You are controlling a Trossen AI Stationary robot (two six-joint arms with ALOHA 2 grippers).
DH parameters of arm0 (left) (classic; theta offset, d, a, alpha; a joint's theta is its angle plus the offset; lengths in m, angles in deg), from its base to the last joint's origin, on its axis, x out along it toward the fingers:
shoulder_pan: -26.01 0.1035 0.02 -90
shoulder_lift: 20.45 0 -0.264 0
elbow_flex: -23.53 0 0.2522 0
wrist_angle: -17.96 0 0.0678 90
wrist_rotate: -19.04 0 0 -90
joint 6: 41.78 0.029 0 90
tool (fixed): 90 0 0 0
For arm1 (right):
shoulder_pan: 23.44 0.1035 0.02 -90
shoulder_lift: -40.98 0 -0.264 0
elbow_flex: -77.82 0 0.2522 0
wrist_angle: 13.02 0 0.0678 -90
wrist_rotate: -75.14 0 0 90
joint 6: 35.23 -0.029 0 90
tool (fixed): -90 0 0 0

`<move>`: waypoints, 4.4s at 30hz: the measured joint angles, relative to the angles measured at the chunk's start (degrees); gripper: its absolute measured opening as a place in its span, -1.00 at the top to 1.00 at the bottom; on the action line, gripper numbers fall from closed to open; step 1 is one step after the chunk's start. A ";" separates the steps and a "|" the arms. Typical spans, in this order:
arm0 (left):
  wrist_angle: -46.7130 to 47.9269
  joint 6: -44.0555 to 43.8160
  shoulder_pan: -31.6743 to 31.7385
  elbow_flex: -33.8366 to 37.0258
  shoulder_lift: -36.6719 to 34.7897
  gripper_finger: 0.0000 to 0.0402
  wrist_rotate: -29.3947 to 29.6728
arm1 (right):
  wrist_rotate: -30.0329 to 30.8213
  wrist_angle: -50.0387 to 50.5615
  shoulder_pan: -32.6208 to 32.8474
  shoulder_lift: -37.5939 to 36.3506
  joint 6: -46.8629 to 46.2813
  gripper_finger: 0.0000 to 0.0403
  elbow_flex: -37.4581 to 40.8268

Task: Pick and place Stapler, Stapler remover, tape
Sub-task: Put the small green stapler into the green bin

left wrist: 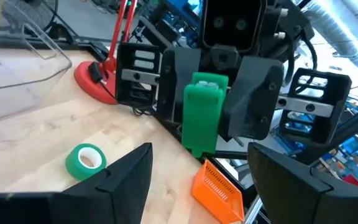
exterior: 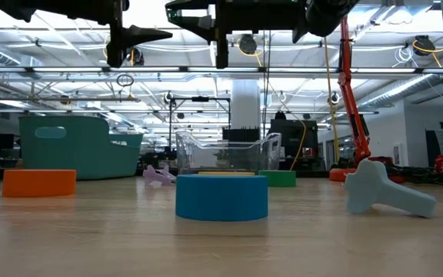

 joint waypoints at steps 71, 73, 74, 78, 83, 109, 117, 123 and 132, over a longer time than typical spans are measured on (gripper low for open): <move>-4.12 5.94 5.20 0.09 -0.01 0.47 -10.29 | -1.53 2.13 -0.33 -0.20 -6.41 0.65 -0.13; -4.08 5.90 5.20 0.09 -0.01 0.52 -10.17 | -1.58 2.14 -0.33 -0.17 -6.50 0.65 -0.13; -4.08 5.88 5.20 0.09 -0.01 0.54 -10.09 | -1.62 2.14 -0.35 -0.17 -6.49 0.66 -0.13; -4.10 5.74 5.20 0.09 -0.04 0.61 -10.21 | -1.73 2.14 -0.33 -0.15 -6.45 0.65 -0.11; -4.12 5.47 5.20 0.09 -0.06 0.65 -10.33 | -1.75 2.18 -0.33 -0.11 -6.40 0.65 -0.07; -3.13 2.96 5.09 -0.07 -0.08 0.67 -10.56 | -3.06 1.79 -0.86 0.08 -3.87 0.25 0.03; -3.03 2.90 5.09 -0.13 -0.12 0.67 -10.95 | -3.49 1.23 -1.82 0.11 -4.24 -0.04 0.04; -1.50 2.91 5.11 -0.33 -0.17 0.67 -10.94 | -5.04 -0.72 -3.22 0.31 -3.22 -0.11 0.11; 2.68 2.83 5.10 -0.32 -0.14 0.67 -11.15 | -7.42 -5.50 -6.36 0.10 -4.03 -0.09 0.11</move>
